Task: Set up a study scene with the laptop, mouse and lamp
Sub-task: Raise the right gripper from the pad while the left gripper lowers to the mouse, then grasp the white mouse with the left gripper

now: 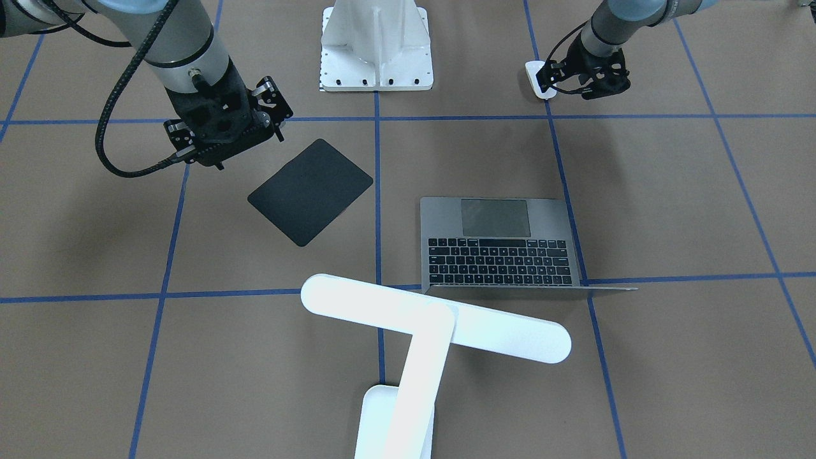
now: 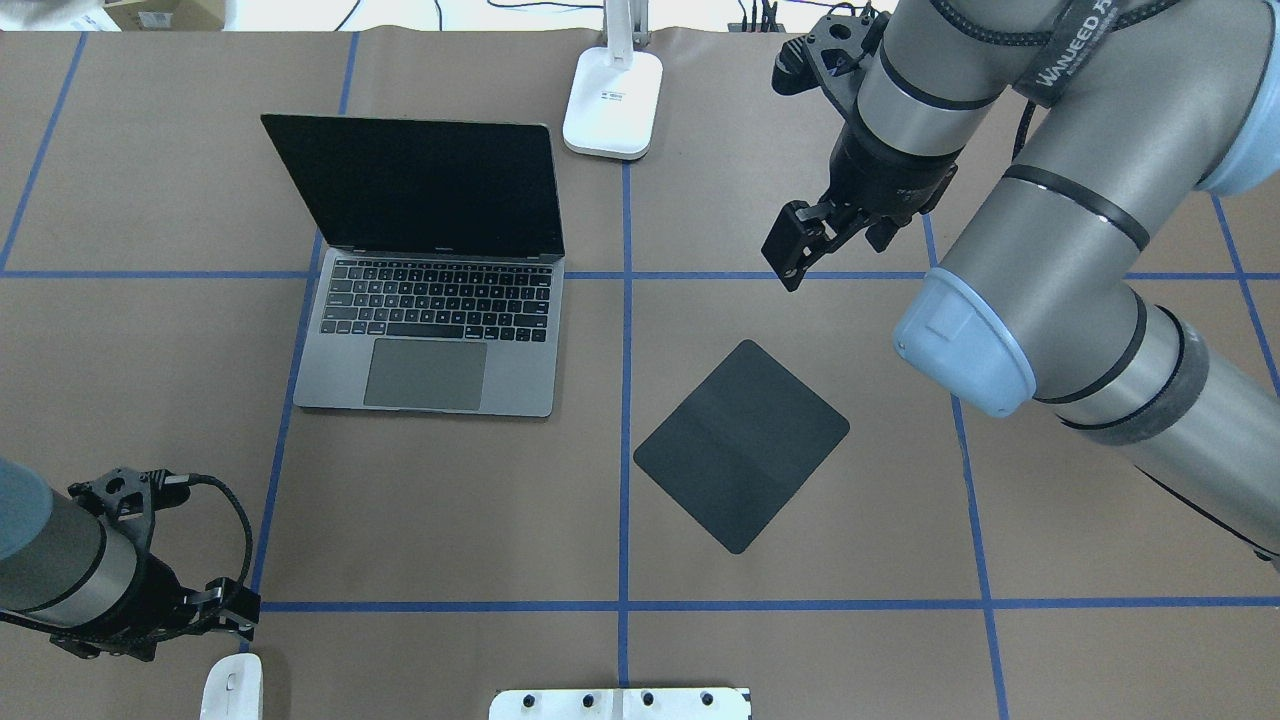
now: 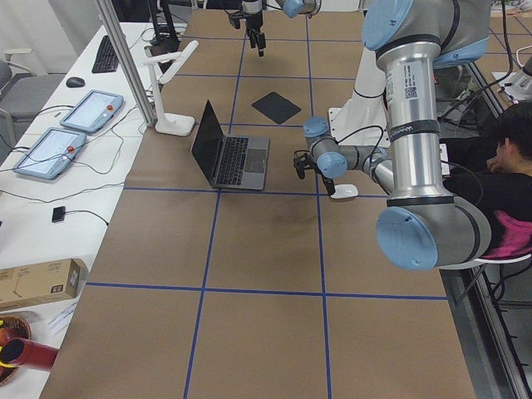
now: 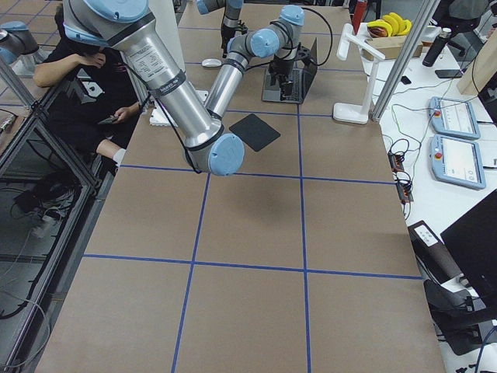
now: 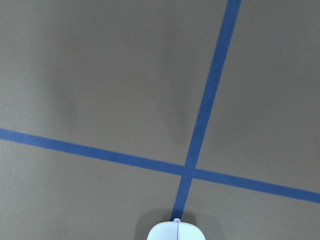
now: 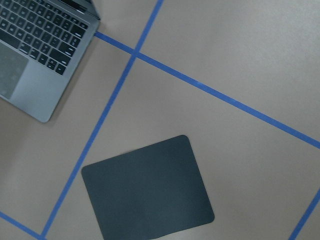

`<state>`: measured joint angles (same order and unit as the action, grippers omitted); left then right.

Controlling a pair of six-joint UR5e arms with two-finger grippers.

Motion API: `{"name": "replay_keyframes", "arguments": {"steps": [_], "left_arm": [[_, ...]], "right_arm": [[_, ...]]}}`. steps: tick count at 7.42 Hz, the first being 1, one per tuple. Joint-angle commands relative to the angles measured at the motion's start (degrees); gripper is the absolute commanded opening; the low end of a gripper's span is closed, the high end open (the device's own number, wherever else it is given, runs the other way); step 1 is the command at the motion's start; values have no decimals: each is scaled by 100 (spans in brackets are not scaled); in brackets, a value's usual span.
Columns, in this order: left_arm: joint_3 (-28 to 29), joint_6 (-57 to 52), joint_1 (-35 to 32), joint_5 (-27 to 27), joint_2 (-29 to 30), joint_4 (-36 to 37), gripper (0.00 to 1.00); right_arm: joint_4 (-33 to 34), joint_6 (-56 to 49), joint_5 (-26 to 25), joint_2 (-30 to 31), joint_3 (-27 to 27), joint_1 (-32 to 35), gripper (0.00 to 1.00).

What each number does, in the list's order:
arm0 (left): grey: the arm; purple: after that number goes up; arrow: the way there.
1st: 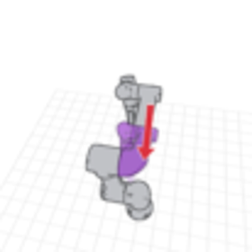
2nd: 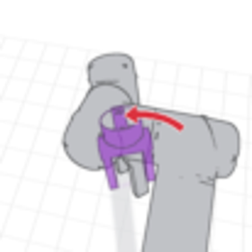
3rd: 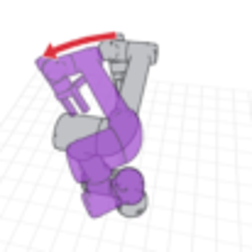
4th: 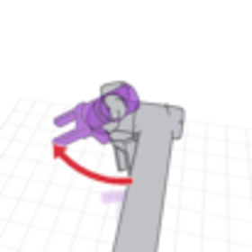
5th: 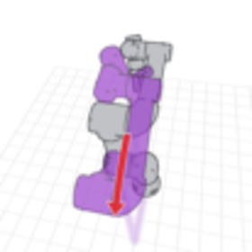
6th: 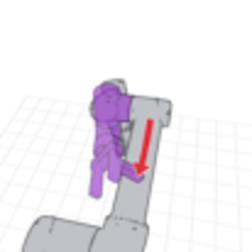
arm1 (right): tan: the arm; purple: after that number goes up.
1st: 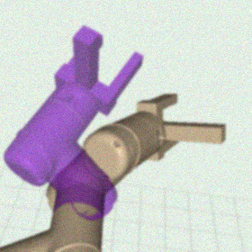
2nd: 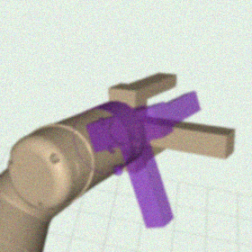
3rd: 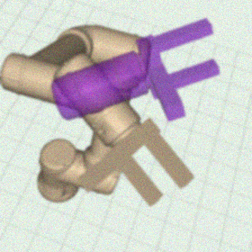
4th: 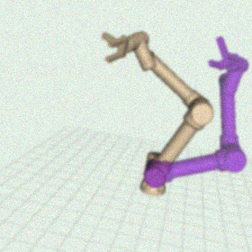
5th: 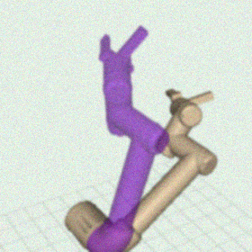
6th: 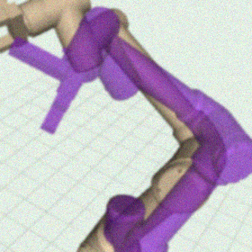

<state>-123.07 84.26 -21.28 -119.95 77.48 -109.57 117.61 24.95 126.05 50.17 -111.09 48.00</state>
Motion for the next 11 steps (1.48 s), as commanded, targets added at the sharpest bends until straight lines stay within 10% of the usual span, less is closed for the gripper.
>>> {"name": "replay_keyframes", "arguments": {"steps": [1,11], "left_arm": [[73,-32,255,-2,13,-12,98],[591,232,766,-38,57,-777,86]], "right_arm": [[-1,2,-19,28,-27,-19,100],[-1,2,-124,37,-62,-98,100]]}}
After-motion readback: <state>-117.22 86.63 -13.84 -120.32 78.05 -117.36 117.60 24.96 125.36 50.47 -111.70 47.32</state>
